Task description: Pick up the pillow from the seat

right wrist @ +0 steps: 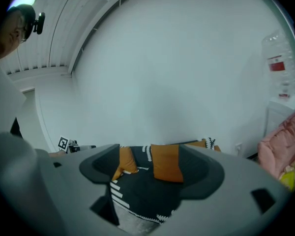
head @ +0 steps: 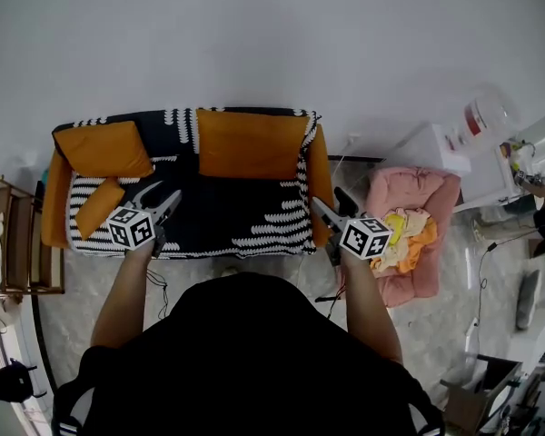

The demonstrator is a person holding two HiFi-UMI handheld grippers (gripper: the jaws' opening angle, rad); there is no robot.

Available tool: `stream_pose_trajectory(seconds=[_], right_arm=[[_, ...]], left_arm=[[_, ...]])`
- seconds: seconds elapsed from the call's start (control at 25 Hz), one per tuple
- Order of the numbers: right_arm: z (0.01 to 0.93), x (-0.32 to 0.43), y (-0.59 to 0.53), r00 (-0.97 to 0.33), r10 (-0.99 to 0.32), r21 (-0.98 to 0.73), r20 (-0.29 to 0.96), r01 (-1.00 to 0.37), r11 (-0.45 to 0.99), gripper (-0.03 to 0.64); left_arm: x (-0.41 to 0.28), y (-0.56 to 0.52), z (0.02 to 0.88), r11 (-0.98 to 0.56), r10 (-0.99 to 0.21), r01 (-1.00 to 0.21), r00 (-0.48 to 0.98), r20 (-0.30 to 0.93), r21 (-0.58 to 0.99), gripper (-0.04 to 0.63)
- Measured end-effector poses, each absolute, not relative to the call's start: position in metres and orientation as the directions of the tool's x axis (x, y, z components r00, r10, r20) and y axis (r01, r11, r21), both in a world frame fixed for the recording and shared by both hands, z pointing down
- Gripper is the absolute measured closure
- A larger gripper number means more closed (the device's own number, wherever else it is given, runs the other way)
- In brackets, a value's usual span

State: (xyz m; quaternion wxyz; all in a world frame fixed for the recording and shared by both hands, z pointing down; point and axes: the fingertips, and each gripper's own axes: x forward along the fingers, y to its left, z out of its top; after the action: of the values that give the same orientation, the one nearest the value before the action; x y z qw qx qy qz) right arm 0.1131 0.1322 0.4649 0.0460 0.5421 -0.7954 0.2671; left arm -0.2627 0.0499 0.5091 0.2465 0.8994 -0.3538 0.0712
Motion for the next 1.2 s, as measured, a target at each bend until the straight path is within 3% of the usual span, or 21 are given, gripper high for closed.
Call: stream_pose_trajectory(seconds=[0.64, 1.2], right_arm=[[0.468, 0.101, 0.131, -0.376, -0.851, -0.39, 0.366, -0.892, 0.227, 0.245], [0.486, 0.117, 0.096, -0.378, -0.852, -0.44, 0.364, -0.875, 0.2, 0.245]], left_arm=[[-0.289, 0.045, 0.511, -0.624, -0.598, -0.665, 0.745, 0.297, 0.41, 0.356], [-0.264, 0.019, 0.521, -0.623, -0.584, -0.666, 0.745, 0.323, 0.412, 0.356]])
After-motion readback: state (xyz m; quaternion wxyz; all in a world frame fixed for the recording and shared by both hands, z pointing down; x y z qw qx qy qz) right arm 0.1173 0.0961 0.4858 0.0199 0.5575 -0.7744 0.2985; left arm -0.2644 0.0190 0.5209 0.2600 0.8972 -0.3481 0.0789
